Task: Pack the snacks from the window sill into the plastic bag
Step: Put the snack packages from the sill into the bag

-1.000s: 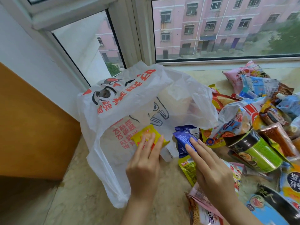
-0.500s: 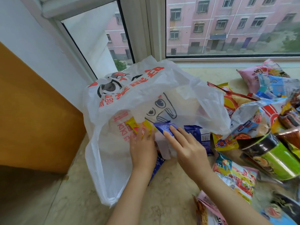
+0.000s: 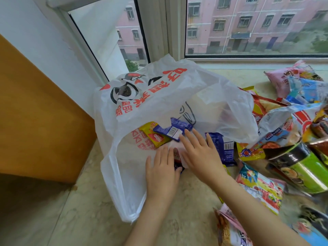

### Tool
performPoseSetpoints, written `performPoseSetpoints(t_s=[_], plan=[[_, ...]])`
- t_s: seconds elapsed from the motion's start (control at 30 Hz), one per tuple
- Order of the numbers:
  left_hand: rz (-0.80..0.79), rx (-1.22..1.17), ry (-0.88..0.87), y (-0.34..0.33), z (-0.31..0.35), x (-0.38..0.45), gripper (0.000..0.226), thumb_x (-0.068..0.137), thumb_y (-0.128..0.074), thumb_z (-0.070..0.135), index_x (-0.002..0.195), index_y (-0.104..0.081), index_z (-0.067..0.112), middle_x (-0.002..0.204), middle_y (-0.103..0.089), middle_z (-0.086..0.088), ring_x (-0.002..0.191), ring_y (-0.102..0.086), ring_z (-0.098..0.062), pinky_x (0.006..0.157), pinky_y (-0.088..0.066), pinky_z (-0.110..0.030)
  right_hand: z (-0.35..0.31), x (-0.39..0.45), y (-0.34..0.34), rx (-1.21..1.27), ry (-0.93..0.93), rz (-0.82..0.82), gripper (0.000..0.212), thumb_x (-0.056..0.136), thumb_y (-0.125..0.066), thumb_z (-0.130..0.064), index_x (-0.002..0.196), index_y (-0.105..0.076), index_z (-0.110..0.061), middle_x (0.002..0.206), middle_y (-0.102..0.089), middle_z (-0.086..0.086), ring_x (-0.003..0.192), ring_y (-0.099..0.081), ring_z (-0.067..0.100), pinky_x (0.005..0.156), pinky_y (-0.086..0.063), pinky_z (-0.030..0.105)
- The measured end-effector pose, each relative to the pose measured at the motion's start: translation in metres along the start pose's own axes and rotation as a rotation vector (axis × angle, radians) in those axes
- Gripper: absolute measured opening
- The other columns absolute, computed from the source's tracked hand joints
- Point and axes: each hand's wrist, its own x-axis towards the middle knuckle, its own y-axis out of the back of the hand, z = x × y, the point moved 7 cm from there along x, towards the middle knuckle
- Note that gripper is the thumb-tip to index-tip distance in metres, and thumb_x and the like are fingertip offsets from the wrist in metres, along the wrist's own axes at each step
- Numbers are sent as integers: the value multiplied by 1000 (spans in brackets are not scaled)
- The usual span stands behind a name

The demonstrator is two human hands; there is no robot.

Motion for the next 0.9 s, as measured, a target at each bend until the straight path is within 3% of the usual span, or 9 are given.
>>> performPoseSetpoints(t_s=[0.17,0.23,0.37,0.47,0.6,0.73,0.83,0.9], plan=[[8,-94,-125,-7,24,-32,63,82,-71,37,136,-53,9,143,-50,-5,127,-52,-17,90,-50,-32,-2,-60,1,60,-66,85,50,92,-36,-35,134,-51,-14,139,-52,10,129,-48,30,103,-40,52],[-45,-114,-148,-22,26,-46,80,70,-81,41,136,-50,9,139,-54,-5,124,-55,-18,91,-51,-31,-7,-80,-8,63,-76,74,53,90,-37,-36,135,-51,-14,140,-52,9,130,-48,29,104,-40,52],[-212,-60,-44,-52,15,-52,99,62,-80,56,138,-37,9,139,-53,-12,124,-55,-25,94,-50,-34,-16,-105,-25,85,-107,44,57,90,-40,-40,140,-46,-14,145,-46,10,135,-41,29,106,-38,52],[-235,42,8,-58,10,-47,85,70,-74,56,139,-48,13,144,-45,-18,130,-47,-33,97,-47,-44,-16,-115,-30,80,-143,58,57,87,-43,-39,138,-48,-13,142,-48,11,131,-45,29,105,-38,52],[-213,55,61,-65,9,-50,65,82,-62,52,137,-52,19,144,-47,-17,131,-46,-34,98,-44,-49,-14,-126,-39,87,-163,76,62,81,-61,-33,138,-49,-11,139,-52,13,127,-50,31,101,-43,52],[-157,-91,-55,-58,30,-78,53,88,-34,43,131,-59,24,135,-57,-8,123,-56,-26,92,-49,-45,-13,-132,-43,110,-154,82,68,75,-73,-25,137,-49,-9,137,-53,15,126,-51,33,99,-46,49],[-65,-187,-92,-42,29,-86,46,89,-43,37,130,-59,25,127,-63,0,110,-63,-18,78,-53,-33,-8,-126,-43,107,-147,84,70,70,-76,-20,134,-51,-8,135,-54,17,123,-53,34,100,-45,45],[-85,-189,37,-38,13,-84,50,90,-55,39,138,-50,26,135,-56,-4,119,-57,-22,87,-50,-38,-1,-115,-43,103,-156,70,74,71,-75,-18,138,-46,-8,142,-46,20,127,-48,36,103,-41,45]])
